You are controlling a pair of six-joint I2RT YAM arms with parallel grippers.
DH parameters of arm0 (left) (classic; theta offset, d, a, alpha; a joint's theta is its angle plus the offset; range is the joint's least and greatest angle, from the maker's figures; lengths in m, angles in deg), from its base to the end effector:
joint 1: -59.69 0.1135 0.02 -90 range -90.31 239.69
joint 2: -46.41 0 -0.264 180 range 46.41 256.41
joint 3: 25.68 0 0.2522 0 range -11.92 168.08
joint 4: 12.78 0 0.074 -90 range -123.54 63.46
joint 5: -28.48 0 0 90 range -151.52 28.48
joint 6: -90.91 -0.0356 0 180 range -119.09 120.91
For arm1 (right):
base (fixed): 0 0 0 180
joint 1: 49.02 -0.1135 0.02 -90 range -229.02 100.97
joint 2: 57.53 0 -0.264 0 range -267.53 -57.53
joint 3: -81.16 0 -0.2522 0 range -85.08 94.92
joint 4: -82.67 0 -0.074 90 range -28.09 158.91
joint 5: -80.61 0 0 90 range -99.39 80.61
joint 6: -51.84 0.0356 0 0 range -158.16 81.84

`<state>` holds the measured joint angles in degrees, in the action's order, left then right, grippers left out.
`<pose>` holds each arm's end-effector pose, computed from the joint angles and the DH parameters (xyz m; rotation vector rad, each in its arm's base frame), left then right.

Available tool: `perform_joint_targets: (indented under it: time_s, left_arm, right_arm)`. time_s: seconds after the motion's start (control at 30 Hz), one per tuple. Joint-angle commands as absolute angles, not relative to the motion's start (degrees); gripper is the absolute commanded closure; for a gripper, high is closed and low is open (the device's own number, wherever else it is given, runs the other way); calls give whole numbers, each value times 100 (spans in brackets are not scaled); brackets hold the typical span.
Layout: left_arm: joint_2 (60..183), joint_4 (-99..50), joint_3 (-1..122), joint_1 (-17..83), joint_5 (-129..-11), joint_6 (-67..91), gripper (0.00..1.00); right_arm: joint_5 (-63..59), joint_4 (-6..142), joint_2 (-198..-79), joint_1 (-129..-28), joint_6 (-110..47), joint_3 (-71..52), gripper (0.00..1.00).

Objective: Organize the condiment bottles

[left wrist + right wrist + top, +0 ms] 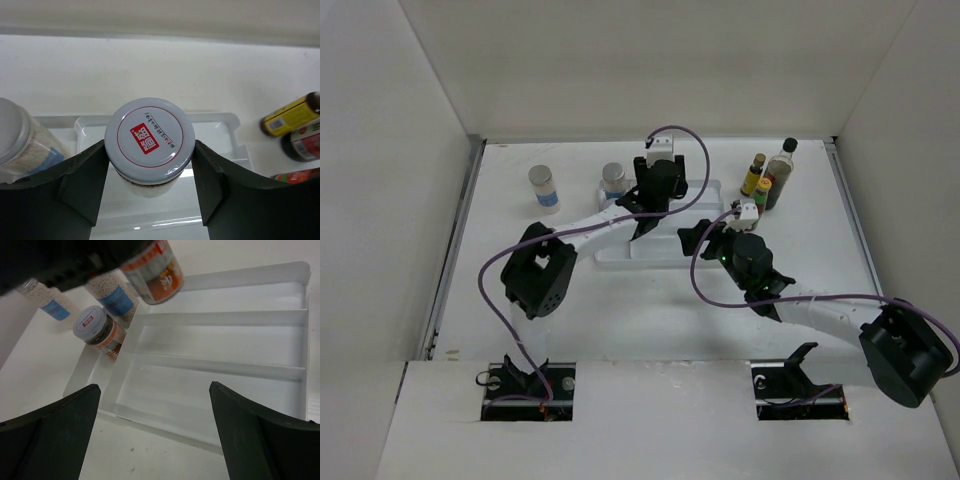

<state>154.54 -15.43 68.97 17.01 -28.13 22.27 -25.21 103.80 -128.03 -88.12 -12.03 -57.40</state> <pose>0.3419 -0.2886 0.2768 -0.0647 1.8110 -0.2551 0.2075 0.1562 0.2249 0.0125 1.7420 0.6089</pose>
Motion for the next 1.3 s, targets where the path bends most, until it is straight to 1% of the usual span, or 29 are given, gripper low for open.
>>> perform_joint_targets:
  time_s: [0.0, 0.17, 0.53, 0.63, 0.8, 1.0, 1.17, 1.27]
  left_arm:
    - [15599, -1011, 7693, 1851, -2962, 2104, 63]
    - [16136, -1002, 7905, 2053, -2970, 2086, 63]
    - [16462, -703, 7747, 2317, -2909, 2104, 62]
    - [16541, -659, 7616, 2317, -2909, 2112, 60]
    - [16497, -405, 7247, 2273, -2830, 2174, 44]
    - [16278, -342, 7079, 2212, -2786, 2174, 23]
    - [15865, -369, 7184, 1993, -2935, 2139, 15]
    - [15532, -422, 7316, 1878, -3023, 2086, 14]
  right_arm:
    - [-2618, 10679, -12609, -8809, -1206, -5731, 2]
    - [-2618, 10670, -12618, -8791, -1188, -5731, 2]
    - [-2618, 10714, -12758, -8827, -1214, -5696, 2]
    - [-2618, 10714, -12706, -8827, -1215, -5704, 2]
    - [-2618, 10714, -12653, -8800, -1197, -5740, 2]
    - [-2618, 10714, -12609, -8783, -1188, -5766, 2]
    - [-2618, 10714, -12591, -8791, -1197, -5766, 2]
    - [-2618, 10714, -12521, -8792, -1188, -5783, 2]
